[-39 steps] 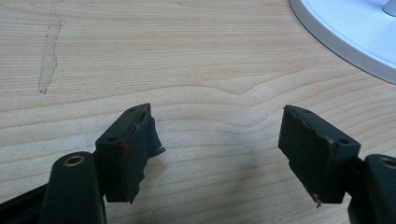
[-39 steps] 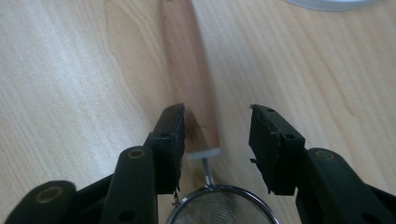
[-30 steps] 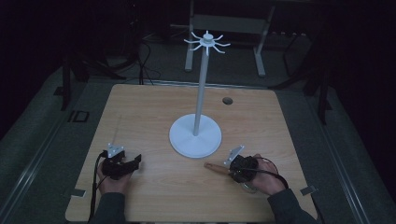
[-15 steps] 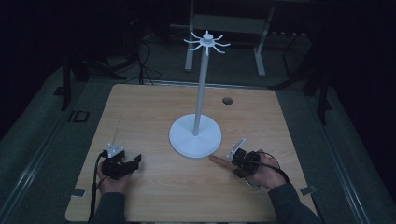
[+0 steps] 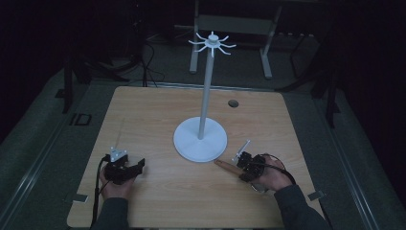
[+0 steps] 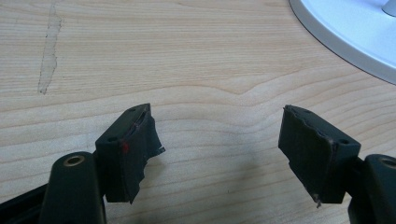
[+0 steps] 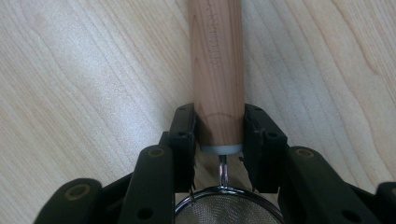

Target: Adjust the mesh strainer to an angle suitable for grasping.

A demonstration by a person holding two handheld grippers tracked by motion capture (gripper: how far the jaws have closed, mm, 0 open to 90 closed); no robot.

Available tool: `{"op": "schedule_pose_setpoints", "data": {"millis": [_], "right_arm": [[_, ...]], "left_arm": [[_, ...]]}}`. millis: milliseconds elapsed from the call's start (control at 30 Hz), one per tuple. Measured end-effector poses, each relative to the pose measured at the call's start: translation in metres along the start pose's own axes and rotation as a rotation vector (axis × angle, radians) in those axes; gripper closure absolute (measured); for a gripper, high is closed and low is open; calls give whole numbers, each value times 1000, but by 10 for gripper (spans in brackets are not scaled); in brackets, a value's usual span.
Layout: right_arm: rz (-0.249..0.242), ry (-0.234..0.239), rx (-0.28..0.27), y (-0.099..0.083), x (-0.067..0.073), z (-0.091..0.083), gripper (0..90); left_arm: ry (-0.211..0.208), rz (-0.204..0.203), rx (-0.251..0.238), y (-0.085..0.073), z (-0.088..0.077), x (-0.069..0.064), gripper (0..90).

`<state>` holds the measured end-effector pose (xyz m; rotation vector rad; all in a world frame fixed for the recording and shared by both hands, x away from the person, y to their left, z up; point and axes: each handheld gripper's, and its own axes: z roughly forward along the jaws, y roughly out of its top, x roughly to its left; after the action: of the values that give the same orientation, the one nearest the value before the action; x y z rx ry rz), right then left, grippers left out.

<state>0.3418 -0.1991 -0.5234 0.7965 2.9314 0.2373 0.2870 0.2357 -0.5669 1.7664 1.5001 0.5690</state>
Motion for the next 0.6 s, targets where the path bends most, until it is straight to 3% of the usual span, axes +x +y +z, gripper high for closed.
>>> {"op": "schedule_pose_setpoints", "data": {"millis": [233, 333, 600], "right_arm": [[22, 54, -3, -4, -5, -1, 693], [21, 35, 3, -5, -1, -2, 695], [13, 45, -70, -9, 7, -9, 696]], "left_arm": [[-1, -1, -1, 0, 0, 0, 270], [-2, -2, 1, 0, 0, 1, 270], [-2, -4, 2, 0, 0, 1, 270]]}}
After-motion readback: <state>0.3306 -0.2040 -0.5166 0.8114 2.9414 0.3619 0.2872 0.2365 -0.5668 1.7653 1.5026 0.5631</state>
